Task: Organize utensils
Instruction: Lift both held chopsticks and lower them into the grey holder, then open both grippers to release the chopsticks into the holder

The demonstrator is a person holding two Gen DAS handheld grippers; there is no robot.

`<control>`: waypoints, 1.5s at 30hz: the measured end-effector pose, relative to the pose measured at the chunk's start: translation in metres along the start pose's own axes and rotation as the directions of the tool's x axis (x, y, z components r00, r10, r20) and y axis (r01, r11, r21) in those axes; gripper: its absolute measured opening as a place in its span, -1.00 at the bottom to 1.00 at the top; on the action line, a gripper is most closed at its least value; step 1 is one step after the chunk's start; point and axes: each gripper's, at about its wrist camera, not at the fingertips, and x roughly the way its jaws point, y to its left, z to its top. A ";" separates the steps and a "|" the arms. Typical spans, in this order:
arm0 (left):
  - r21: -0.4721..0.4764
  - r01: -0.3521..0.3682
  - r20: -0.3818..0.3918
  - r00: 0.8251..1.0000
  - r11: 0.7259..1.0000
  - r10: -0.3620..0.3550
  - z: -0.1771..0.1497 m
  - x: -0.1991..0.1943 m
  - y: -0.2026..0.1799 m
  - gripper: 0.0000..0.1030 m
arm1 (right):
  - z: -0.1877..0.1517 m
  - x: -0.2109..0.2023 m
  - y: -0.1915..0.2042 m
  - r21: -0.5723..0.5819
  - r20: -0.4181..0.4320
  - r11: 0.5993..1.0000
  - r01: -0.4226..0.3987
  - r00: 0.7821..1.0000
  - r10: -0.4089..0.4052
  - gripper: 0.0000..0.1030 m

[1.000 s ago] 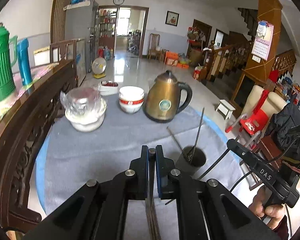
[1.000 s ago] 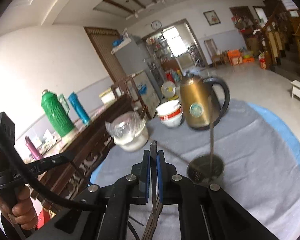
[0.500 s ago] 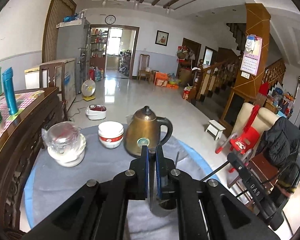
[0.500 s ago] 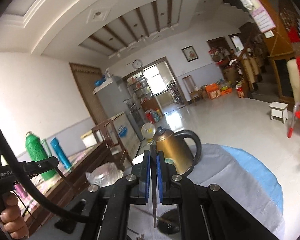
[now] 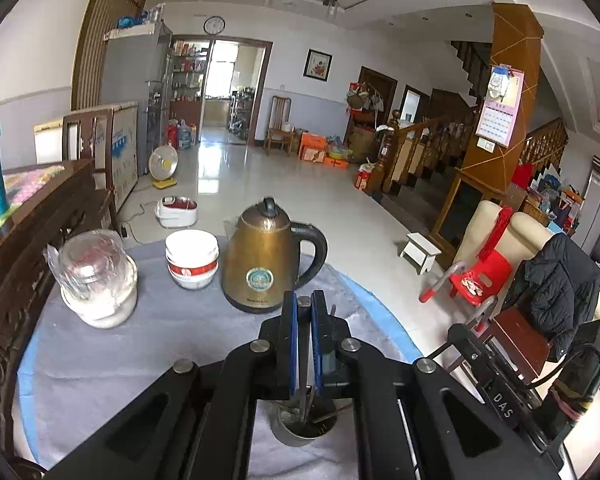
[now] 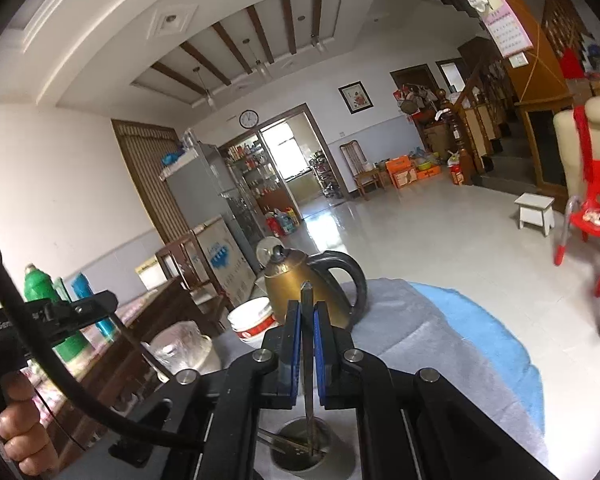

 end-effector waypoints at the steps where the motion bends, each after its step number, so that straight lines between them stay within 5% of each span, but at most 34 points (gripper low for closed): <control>1: 0.000 -0.010 -0.008 1.000 1.000 0.010 -0.004 0.007 0.000 -0.87 | -0.001 0.002 0.000 -0.003 -0.008 1.000 0.003 1.000 -0.003 -0.87; 11: 0.080 -0.048 -0.018 0.999 0.996 0.050 -0.042 0.031 -0.006 -0.79 | -0.017 0.029 -0.018 0.079 -0.144 0.997 -0.018 0.989 0.029 -0.80; 15: 0.094 -0.055 0.016 0.998 0.994 0.054 -0.048 0.010 0.000 -0.04 | -0.017 0.025 -0.018 0.114 -0.147 0.992 -0.047 0.987 0.064 -0.80; 19: 0.098 -0.078 0.052 0.996 0.992 0.073 -0.055 -0.018 0.018 0.08 | -0.017 0.013 -0.014 0.121 -0.126 0.991 -0.053 0.990 0.068 -0.76; 30: 0.080 -0.226 -0.015 0.973 0.971 0.228 -0.109 -0.059 0.094 0.14 | -0.041 -0.030 0.031 0.036 -0.121 0.996 -0.081 0.989 0.085 -0.60; 38: 0.031 -0.346 -0.105 0.932 0.938 0.347 -0.151 -0.069 0.151 0.14 | -0.088 -0.036 0.076 -0.079 -0.214 0.989 -0.123 0.971 0.104 -0.41; 45: 0.030 -0.365 -0.160 0.917 0.930 0.365 -0.174 -0.067 0.176 0.18 | -0.128 -0.022 0.099 -0.124 -0.329 0.984 -0.124 0.941 0.077 -0.41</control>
